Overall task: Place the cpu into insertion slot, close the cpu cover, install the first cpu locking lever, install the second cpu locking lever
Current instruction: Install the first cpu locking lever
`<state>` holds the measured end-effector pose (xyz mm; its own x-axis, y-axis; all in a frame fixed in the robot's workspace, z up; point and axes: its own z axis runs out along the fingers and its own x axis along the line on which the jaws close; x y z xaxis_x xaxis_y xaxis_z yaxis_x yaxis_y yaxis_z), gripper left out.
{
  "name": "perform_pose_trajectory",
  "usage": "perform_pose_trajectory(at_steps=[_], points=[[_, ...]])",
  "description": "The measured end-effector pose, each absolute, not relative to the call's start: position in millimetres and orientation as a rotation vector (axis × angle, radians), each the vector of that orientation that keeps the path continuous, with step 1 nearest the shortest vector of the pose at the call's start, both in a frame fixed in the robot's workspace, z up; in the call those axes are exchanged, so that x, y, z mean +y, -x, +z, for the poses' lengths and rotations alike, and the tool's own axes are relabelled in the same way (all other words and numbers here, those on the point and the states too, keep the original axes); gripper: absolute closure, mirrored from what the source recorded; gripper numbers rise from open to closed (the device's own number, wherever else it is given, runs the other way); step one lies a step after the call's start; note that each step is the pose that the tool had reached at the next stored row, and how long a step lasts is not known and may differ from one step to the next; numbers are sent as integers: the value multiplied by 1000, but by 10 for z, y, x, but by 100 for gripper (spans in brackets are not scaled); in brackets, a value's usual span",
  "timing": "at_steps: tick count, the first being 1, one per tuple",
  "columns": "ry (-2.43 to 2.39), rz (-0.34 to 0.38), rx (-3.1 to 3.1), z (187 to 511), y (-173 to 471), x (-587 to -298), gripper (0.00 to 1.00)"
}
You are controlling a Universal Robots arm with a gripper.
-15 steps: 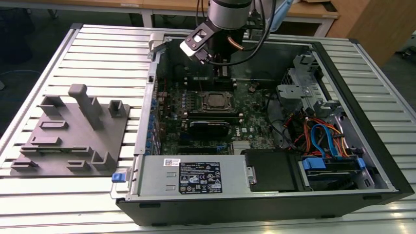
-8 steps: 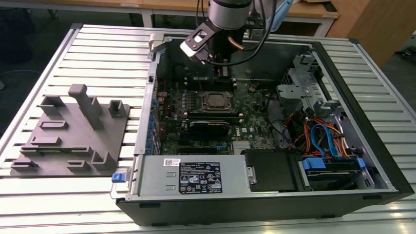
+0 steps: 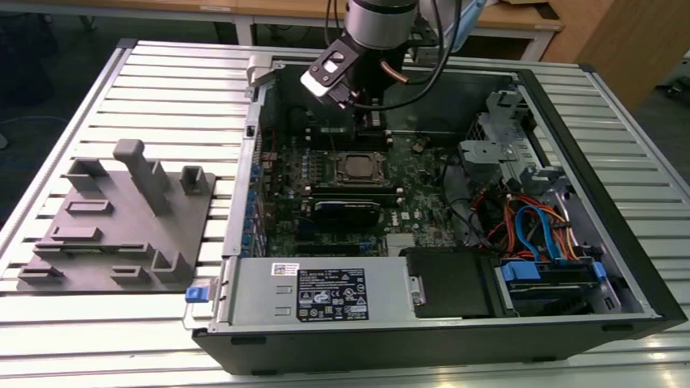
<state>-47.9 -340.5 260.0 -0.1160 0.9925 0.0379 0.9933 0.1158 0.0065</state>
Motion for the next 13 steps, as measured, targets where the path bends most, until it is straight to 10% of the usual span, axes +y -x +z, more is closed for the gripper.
perform_pose_trajectory(at_steps=[13], points=[[1979,-45,-2407,2600,479,-3420,90]])
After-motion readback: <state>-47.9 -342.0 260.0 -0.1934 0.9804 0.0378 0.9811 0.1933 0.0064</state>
